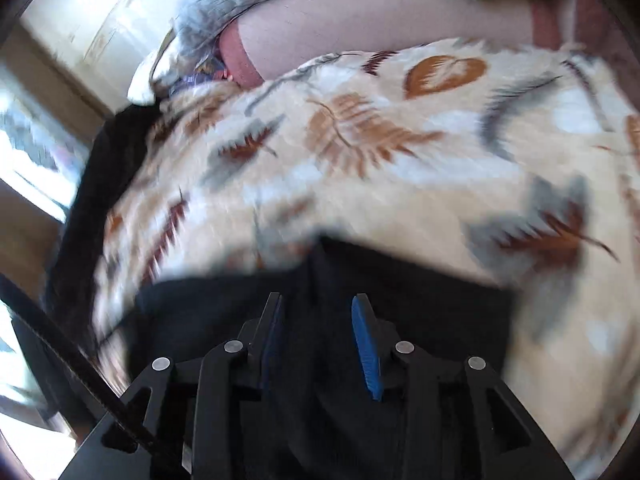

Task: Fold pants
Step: 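Fold the pants again with both grippers and release onto the blanket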

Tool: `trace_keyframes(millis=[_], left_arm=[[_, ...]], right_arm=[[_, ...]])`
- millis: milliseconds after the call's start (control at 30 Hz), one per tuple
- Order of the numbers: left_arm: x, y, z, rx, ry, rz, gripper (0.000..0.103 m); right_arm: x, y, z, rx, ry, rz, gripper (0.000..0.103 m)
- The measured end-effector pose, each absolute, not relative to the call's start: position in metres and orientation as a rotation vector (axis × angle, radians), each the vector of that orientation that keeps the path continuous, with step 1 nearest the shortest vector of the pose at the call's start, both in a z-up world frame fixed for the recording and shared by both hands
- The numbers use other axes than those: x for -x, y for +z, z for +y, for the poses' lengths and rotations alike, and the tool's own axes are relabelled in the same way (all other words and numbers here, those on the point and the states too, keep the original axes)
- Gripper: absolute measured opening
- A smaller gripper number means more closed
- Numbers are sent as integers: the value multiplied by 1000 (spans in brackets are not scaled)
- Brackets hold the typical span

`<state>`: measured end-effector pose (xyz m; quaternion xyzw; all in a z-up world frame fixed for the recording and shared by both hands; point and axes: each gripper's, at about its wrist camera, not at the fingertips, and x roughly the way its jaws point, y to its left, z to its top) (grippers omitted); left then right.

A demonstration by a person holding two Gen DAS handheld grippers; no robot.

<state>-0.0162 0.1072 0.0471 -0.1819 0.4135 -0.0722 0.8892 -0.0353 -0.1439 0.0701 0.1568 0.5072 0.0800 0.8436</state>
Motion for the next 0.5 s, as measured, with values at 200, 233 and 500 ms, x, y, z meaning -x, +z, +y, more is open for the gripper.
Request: trace_keyframes(millis=[200, 233, 500], left_arm=[[21, 46, 102, 380, -156, 862, 74], [21, 46, 102, 375, -154, 863, 74], [25, 47, 106, 385, -142, 846, 74]], right_arm=[[113, 34, -139, -382, 242, 1106, 29], [117, 24, -131, -393, 270, 1120, 31], [153, 40, -69, -214, 503, 1121, 39]])
